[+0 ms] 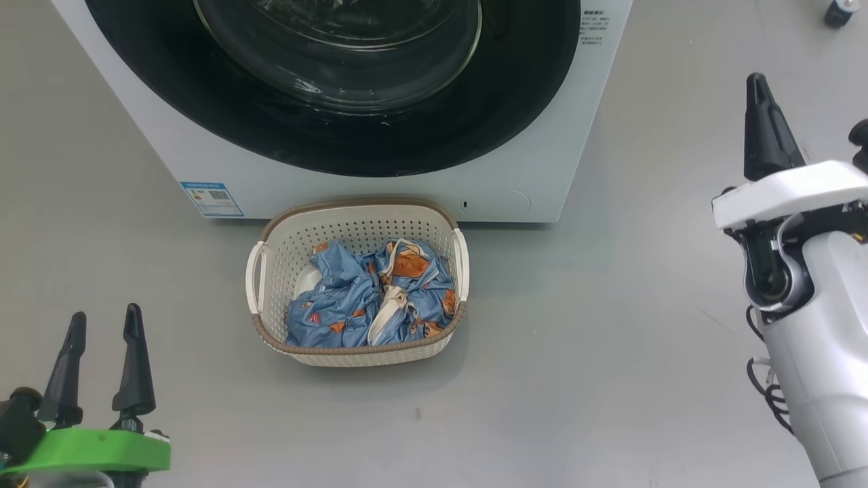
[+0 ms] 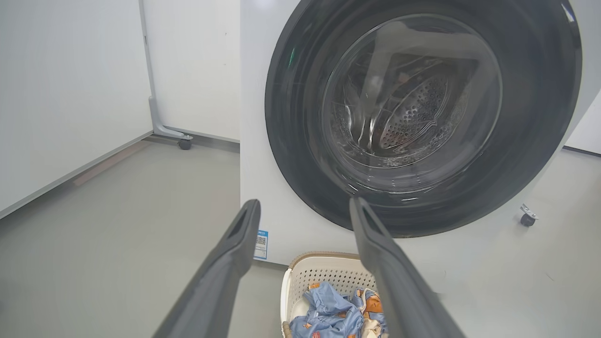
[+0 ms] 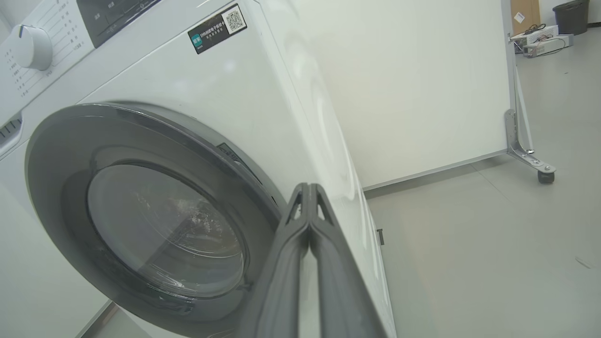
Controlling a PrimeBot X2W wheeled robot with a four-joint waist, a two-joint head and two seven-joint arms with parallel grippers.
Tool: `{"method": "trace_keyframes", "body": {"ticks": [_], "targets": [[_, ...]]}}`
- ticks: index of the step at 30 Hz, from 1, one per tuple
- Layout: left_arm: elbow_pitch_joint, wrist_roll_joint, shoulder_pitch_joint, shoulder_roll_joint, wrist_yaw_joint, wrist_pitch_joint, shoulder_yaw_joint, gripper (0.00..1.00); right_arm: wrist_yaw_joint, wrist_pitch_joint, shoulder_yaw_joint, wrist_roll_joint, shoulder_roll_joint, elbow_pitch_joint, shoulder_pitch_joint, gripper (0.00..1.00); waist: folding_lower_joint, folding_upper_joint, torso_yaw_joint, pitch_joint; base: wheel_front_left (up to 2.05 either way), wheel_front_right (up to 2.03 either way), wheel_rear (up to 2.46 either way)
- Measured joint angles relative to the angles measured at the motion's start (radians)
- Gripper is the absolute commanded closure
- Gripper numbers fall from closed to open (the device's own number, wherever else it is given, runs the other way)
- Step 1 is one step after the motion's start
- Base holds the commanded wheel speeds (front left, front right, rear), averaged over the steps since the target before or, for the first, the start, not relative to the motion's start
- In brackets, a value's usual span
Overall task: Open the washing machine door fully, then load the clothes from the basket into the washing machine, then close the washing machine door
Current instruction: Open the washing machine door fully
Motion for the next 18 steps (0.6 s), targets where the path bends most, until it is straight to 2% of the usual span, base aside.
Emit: {"method": "trace_keyframes", "body": {"ticks": [5,18], "targets": [[-0.008,0.0,-0.006,0.0,0.0,0.0,0.004,0.0,0.0,0.046,-0.002,0.063,-0.001,0.0,-0.053,1.0,0.0,0.0,0.009,0.026,0.0,0.0,0.0],[-0.038,0.0,-0.059,-0.001,0.0,0.0,0.002,0.0,0.0,0.173,-0.039,0.186,-0.072,0.055,-0.227,1.0,0.0,0.0,0.033,0.123,0.0,0.0,0.0]]}}
